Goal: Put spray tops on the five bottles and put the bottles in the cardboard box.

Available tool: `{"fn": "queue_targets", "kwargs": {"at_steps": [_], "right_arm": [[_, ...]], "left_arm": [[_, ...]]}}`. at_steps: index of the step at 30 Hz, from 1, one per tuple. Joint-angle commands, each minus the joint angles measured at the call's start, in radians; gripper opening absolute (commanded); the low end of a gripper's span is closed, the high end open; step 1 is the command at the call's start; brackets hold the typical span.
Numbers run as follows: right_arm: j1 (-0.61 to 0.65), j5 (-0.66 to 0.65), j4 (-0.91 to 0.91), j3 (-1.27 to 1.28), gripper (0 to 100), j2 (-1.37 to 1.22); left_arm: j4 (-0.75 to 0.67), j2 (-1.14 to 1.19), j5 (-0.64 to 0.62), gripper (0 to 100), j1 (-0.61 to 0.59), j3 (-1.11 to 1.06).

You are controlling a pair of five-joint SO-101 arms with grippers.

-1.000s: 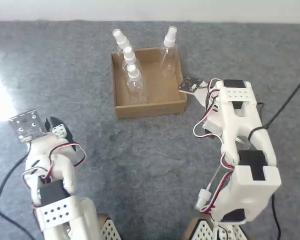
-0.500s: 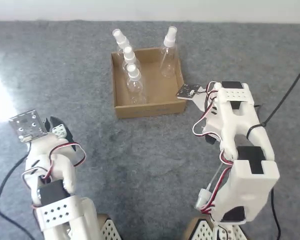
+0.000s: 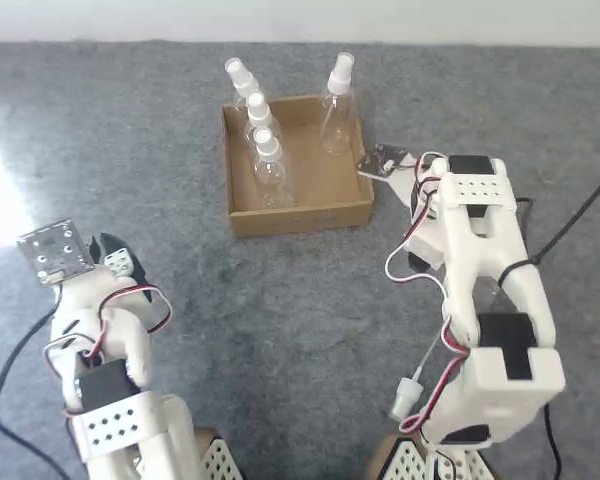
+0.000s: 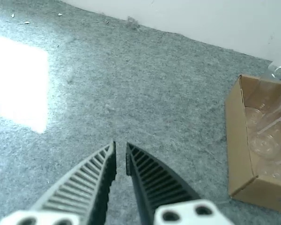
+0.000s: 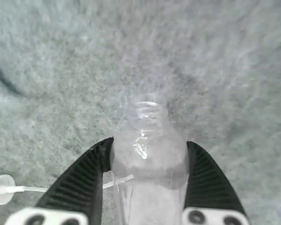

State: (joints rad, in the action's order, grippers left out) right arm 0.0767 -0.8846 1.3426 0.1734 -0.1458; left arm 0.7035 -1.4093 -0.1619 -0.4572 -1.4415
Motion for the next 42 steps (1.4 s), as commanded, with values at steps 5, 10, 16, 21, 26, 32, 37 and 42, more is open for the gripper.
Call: {"fn": "queue_targets", "kwargs": {"at_steps": [5, 10, 16, 21, 26, 32, 37, 42], "right_arm": [[0.074, 0.206, 0.012, -0.049, 10.8, 0.183], [0.16, 0.347, 0.021, -0.049, 10.8, 0.286], [0.288, 0.428, 0.064, -0.049, 10.8, 0.406], [0.348, 0.453, 0.062, -0.049, 10.8, 0.476], [0.394, 0.454, 0.062, -0.037, 10.8, 0.536], [0.456, 0.454, -0.03, 0.107, 10.8, 0.674], [0.498, 0.454, -0.186, 0.278, 10.8, 0.806], [0.535, 0.454, -0.295, 0.4, 10.8, 0.905]], "left_arm": [[-0.029, -0.012, 0.008, 4, 0.005, 0.002], [-0.029, -0.012, 0.008, 4, 0.005, 0.002], [-0.029, -0.012, 0.008, 4, 0.005, 0.002], [-0.029, -0.012, 0.008, 4, 0.005, 0.004], [-0.029, -0.012, 0.008, 4, 0.005, 0.004], [-0.029, -0.012, 0.008, 4, 0.005, 0.004], [-0.029, -0.012, 0.008, 4, 0.005, 0.004], [-0.029, -0.012, 0.008, 4, 0.005, 0.004]]}}
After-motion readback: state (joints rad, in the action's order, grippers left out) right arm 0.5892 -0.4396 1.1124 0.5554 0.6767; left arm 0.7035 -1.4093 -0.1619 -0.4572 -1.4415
